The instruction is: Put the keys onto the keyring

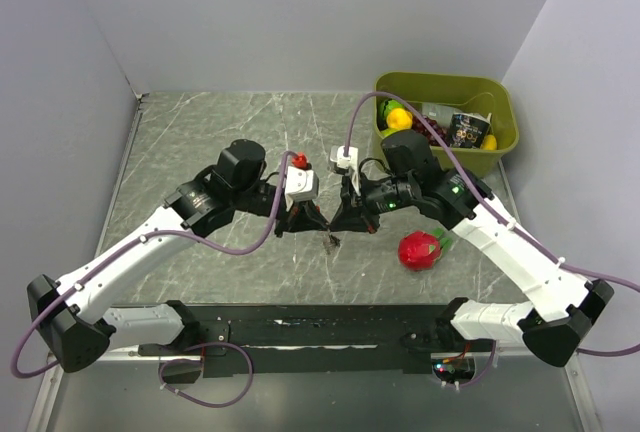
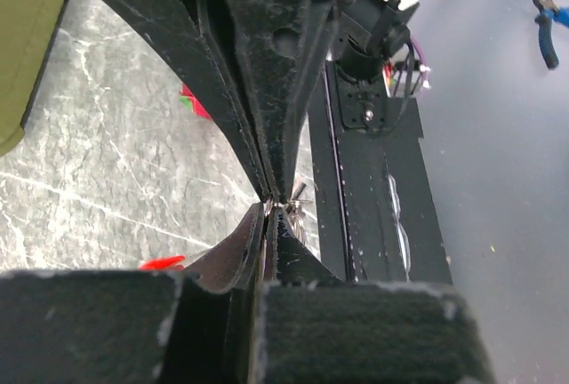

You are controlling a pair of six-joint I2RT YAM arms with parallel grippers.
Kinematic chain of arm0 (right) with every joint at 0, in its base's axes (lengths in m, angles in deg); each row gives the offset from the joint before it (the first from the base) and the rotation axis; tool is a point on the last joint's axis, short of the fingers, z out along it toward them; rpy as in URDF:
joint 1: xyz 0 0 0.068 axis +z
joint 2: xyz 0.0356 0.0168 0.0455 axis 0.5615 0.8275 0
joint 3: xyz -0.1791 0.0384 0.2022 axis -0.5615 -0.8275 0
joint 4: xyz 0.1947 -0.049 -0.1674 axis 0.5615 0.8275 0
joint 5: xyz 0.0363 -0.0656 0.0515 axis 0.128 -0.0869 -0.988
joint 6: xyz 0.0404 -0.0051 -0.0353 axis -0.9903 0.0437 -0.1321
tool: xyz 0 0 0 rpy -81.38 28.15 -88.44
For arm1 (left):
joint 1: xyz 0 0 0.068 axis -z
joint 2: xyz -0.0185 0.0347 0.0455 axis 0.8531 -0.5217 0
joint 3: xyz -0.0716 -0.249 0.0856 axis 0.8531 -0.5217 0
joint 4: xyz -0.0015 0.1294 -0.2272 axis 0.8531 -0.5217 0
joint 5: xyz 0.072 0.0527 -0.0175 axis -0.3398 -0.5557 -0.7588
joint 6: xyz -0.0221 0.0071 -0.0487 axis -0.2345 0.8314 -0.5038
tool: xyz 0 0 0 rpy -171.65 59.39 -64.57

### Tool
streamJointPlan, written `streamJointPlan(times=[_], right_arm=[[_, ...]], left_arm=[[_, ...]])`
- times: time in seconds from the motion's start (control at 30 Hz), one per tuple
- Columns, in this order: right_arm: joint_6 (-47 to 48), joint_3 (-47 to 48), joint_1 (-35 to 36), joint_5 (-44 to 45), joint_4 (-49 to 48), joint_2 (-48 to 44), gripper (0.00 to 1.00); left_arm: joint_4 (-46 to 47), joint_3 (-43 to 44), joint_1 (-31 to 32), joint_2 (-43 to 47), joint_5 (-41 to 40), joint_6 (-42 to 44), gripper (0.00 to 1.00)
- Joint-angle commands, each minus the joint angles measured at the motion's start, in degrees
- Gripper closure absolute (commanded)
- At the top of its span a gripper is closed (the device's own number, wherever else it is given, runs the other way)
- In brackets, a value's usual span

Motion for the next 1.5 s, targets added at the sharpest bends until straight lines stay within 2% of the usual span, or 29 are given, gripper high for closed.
streamJointPlan(times=[0.0,0.07,0.1,0.2,0.3,0.37,0.53,0.67,0.77,0.83,0.9,0.93,1.03,1.27,1.47], right_arm=[[-3.2,-1.0,-0.1,1.4,-6.6,-3.6,0.79],[-5.5,-2.7,-1.1,1.6,-9.0,-5.0,0.68],[-6.2,-3.4,-1.6,1.2,-11.6,-6.9,0.59],[-9.0,-7.3,-4.1,-1.6,-16.5,-10.4,0.45],[-10.4,-8.8,-6.6,-4.0,-18.6,-12.0,0.4],[-10.8,-9.2,-7.3,-5.4,-19.7,-12.1,0.4],[-14.2,-11.4,-7.6,-10.6,-25.2,-12.7,0.43],[-17.6,-12.8,-7.6,-15.0,-30.8,-12.2,0.55],[-18.1,-12.9,-7.5,-16.5,-31.3,-10.9,0.64],[-18.1,-13.1,-7.7,-16.4,-31.2,-10.7,0.66],[-18.0,-13.6,-7.5,-16.2,-31.4,-10.6,0.74],[-18.1,-13.9,-7.5,-16.3,-31.5,-10.3,0.82],[-17.9,-14.3,-7.5,-16.1,-31.2,-9.6,0.86],[-17.9,-14.3,-7.5,-15.6,-31.2,-9.5,0.87],[-17.2,-14.3,-7.5,-13.3,-30.5,-11.1,0.82]], left_arm=[[11.6,-3.7,0.2,4.0,-1.2,-4.4,0.99],[15.2,-6.3,0.2,6.2,-2.7,-6.2,0.99],[18.3,-7.1,0.2,6.8,-3.0,-7.5,0.99],[26.6,-10.9,0.2,9.5,-4.4,-11.1,0.99],[32.6,-15.0,0.2,12.4,-6.5,-14.3,0.99],[38.4,-17.9,0.2,14.4,-8.0,-17.2,0.99],[50.6,-24.2,0.2,16.8,-10.1,-22.1,0.99],[60.0,-27.3,0.2,17.7,-9.8,-25.5,0.99],[63.9,-28.5,0.2,17.7,-9.4,-26.7,0.99],[64.8,-28.6,0.2,17.7,-9.0,-27.0,0.99],[66.1,-28.8,0.2,17.6,-8.7,-27.2,0.99],[67.1,-28.9,0.2,17.7,-8.3,-27.7,0.99],[69.3,-29.2,0.2,17.5,-7.3,-28.6,0.99],[70.5,-28.9,0.2,16.7,-5.8,-29.2,0.99],[66.2,-28.1,0.2,17.4,-7.2,-26.7,0.99]])
